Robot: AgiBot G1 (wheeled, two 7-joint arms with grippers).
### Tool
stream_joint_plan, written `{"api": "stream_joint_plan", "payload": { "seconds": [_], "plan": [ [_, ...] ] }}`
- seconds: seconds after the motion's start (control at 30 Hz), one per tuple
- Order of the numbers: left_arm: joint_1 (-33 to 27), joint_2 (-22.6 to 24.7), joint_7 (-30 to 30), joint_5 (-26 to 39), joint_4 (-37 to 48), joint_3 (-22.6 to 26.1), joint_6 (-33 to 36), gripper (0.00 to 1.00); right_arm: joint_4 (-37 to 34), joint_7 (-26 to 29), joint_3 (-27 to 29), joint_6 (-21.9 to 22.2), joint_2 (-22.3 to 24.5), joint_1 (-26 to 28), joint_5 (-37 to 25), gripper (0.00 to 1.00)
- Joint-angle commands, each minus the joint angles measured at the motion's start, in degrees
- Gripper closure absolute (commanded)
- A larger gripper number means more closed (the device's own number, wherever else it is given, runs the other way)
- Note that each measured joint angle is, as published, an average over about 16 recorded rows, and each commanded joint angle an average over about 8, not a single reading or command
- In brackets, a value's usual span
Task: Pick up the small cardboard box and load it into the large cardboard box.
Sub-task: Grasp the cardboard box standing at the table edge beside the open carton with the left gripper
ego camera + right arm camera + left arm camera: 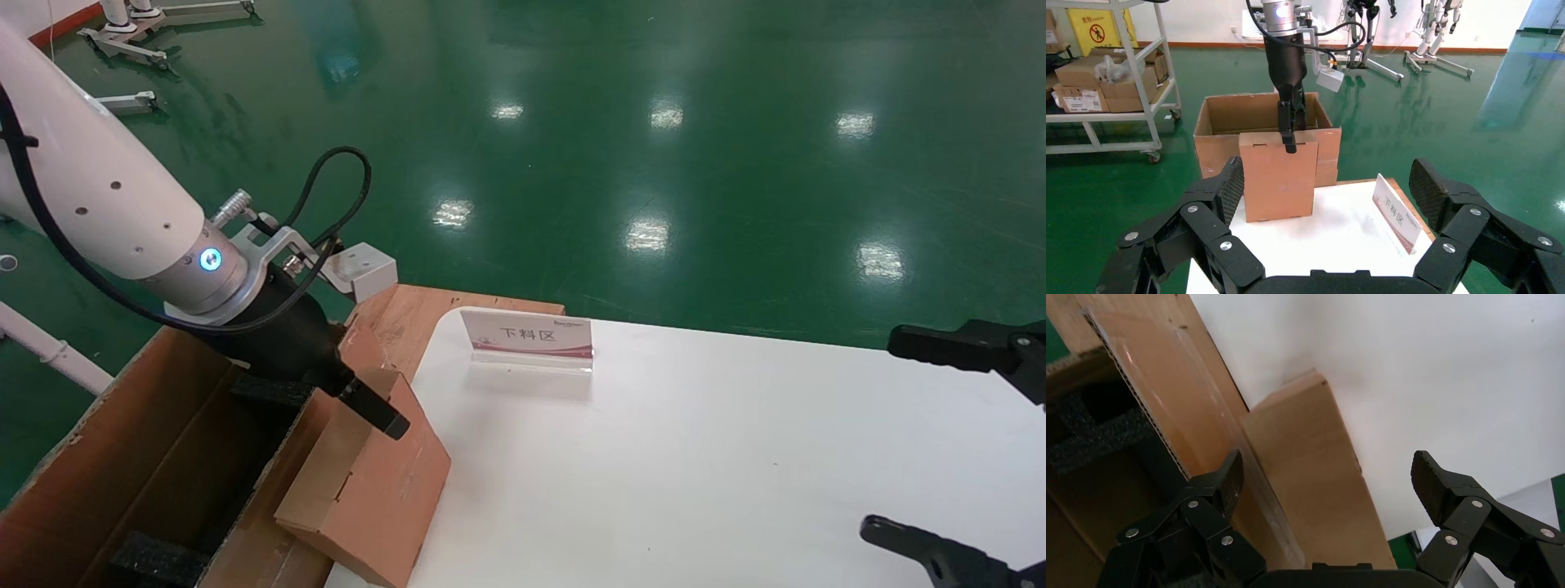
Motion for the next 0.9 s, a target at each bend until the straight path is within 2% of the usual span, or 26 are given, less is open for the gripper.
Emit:
{"api": "stream_joint_plan", "payload": {
  "seconds": [0.03, 0.33, 0.63, 0.67, 0.9],
  "plan": [
    [-0.82, -0.06, -0.33, -0.88, -0.03, 1.65, -0.21, 0.00, 0.00, 0.00, -0.01, 0.00, 0.00, 0.00, 0.01, 0.00],
    [-1.64, -0.45, -0.32, -3.18, -0.07, 6.04, -1.13, 0.00, 0.00, -0.02, -0.04, 0.02, 0.02, 0.01, 0.03, 0.00],
    [-2.24, -0.71, 0.51, -4.26, -0.15, 8.02, -1.78, 0.00, -0.02, -0.04, -0.05, 0.04, 0.03, 0.00, 0.04, 0.00],
    [-2.28, -0.73, 0.56, -4.34, -0.16, 8.13, -1.83, 0.07, -0.02, -0.04, -0.05, 0.04, 0.03, 0.00, 0.05, 0.13],
    [-2.20, -0.72, 0.45, -4.19, -0.16, 7.81, -1.81, 0.95, -0.02, -0.04, -0.06, 0.05, 0.03, 0.00, 0.06, 1.00]
  ]
}}
